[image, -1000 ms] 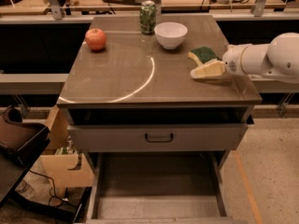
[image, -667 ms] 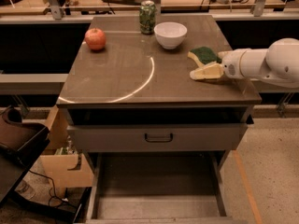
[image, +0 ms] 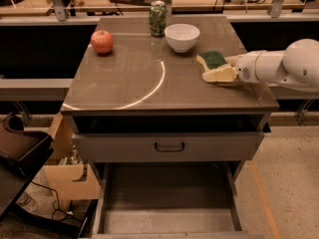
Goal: Place sponge into middle drawer
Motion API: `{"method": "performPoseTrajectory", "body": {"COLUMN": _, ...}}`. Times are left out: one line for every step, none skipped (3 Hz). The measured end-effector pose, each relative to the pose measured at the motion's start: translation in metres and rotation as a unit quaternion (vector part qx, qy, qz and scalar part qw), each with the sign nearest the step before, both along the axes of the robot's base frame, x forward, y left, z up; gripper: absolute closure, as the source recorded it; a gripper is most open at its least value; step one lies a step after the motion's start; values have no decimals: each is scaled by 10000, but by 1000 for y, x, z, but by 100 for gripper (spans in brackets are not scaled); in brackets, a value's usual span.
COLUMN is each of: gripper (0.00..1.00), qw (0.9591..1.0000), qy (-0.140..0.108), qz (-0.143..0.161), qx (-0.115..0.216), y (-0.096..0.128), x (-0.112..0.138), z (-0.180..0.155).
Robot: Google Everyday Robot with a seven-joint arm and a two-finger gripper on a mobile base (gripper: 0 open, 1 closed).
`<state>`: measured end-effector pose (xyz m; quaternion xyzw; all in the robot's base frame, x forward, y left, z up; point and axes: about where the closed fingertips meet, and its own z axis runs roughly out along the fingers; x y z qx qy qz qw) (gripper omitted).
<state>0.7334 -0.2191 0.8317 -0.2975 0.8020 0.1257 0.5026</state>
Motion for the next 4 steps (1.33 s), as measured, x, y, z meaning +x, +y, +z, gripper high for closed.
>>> {"method": "performPoseTrajectory", "body": {"gripper": 95, "qw": 10000, "qy": 0, "qz": 1, "qx": 0, "y": 0, "x": 0, "z": 1}}
{"method": "performPoseTrajectory", "body": {"gripper": 100, "qw": 10000, "qy": 1, "qz": 2, "qx": 1, "y": 0, "x": 0, "z": 3}}
{"method": "performPoseTrajectory", "body": {"gripper": 100, "qw": 10000, "qy": 1, "qz": 2, "qx": 1, "y": 0, "x": 0, "z": 3}}
{"method": "performPoseTrajectory", "body": {"gripper": 100, "qw": 10000, "qy": 1, "qz": 3, "qx": 1, "y": 0, "x": 0, "z": 3}}
